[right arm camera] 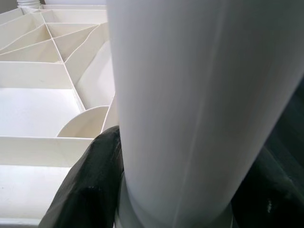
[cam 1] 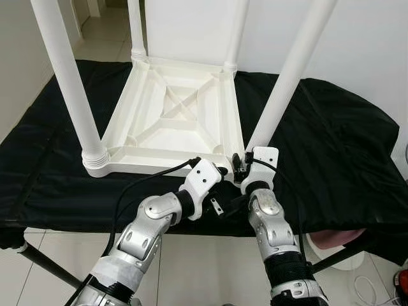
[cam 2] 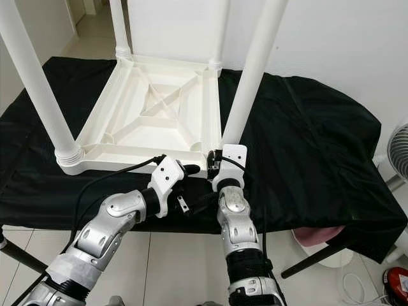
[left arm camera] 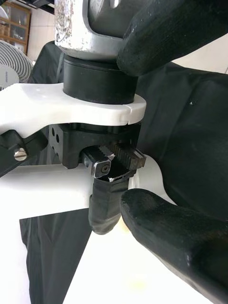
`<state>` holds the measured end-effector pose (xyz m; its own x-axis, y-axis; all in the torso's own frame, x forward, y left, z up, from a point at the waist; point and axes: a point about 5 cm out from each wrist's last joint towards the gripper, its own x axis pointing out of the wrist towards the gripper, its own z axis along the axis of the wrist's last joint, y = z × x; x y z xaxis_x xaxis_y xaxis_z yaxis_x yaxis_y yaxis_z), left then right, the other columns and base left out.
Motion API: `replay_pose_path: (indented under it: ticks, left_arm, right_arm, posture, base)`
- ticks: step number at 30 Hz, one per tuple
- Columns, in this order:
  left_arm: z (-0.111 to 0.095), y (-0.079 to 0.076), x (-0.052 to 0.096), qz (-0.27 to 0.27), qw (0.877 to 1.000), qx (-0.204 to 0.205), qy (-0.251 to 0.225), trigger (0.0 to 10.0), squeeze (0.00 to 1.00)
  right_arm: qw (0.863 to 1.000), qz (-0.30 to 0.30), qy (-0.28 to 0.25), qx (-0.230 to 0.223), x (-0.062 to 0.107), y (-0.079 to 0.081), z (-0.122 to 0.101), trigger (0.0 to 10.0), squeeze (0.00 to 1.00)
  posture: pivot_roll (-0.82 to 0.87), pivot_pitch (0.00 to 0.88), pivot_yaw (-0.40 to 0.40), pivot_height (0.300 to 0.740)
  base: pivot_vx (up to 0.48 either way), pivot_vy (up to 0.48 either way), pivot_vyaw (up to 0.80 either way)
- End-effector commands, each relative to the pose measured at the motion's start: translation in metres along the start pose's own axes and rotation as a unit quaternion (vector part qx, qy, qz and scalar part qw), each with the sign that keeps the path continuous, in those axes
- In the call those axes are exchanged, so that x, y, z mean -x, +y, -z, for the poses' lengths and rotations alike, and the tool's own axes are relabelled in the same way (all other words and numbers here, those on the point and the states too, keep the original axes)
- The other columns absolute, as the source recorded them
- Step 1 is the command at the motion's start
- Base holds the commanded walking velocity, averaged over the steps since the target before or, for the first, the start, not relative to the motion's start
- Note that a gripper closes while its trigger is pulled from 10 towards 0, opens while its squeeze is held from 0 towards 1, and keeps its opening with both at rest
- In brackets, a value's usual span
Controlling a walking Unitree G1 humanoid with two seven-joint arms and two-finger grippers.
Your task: Building children table
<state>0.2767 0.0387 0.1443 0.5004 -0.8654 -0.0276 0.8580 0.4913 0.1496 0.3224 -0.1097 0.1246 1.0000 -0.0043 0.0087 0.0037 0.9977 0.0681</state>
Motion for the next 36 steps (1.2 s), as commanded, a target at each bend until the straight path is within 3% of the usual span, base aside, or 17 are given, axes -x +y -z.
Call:
replay_pose_path:
  ticks: [1,2,3,15,16,22,24,33,36]
  left_arm:
    - [-0.001,-0.001,-0.002,-0.007,1.000,-0.001,0.003,10.0,0.00]
    - [-0.001,-0.001,-0.002,-0.007,1.000,-0.001,0.003,10.0,0.00]
    - [-0.001,-0.001,-0.002,-0.007,1.000,-0.001,0.003,10.0,0.00]
    - [-0.001,0.000,-0.003,-0.008,1.000,-0.001,0.002,10.0,0.00]
    - [-0.001,0.000,-0.003,-0.008,1.000,-0.001,0.002,10.0,0.00]
    - [0.000,-0.001,0.001,-0.003,1.000,-0.004,0.008,10.0,0.00]
    - [0.001,-0.001,0.003,0.002,1.000,-0.007,0.013,10.0,0.00]
    - [0.001,-0.001,0.004,0.005,1.000,-0.010,0.016,10.0,0.00]
    - [0.000,-0.002,0.003,0.010,1.000,-0.013,0.015,10.0,0.00]
  right_arm:
    - [1.000,0.005,-0.002,-0.001,0.001,-0.002,-0.001,10.0,0.00]
    - [1.000,0.005,-0.002,-0.001,0.001,-0.002,-0.001,10.0,0.00]
    - [1.000,0.002,-0.004,0.003,0.002,-0.003,-0.002,10.0,1.00]
    - [0.997,-0.071,-0.015,0.010,0.005,-0.018,-0.001,10.0,0.99]
    - [0.994,-0.102,-0.016,0.020,0.005,-0.022,-0.003,10.0,0.00]
    - [0.982,-0.177,-0.023,0.054,0.002,-0.036,-0.007,10.0,0.00]
    - [0.969,-0.233,-0.021,0.080,-0.003,-0.043,-0.010,10.0,0.00]
    - [0.951,-0.292,-0.017,0.103,-0.012,-0.045,-0.013,10.0,0.00]
    - [0.927,-0.352,0.009,0.130,-0.022,-0.038,-0.011,10.0,0.00]
  posture:
    - [-0.05,0.000,-0.083,0.740]
    - [-0.05,0.000,-0.083,0.740]
    - [-0.04,0.000,-0.086,0.740]
    - [-0.05,0.000,-0.086,0.740]
    - [-0.05,0.000,-0.086,0.740]
    - [-0.04,0.000,-0.084,0.740]
    - [-0.04,0.000,-0.079,0.740]
    - [-0.04,0.000,-0.075,0.740]
    - [-0.02,0.000,-0.074,0.740]
  base:
    - [0.000,0.000,0.00]
    - [0.000,0.000,0.00]
    - [0.000,0.000,0.00]
    - [0.000,0.000,0.00]
    - [0.000,0.000,0.00]
    - [0.000,0.000,0.00]
    - [0.000,0.000,0.00]
    - [0.000,0.000,0.00]
    - [0.000,0.000,0.00]
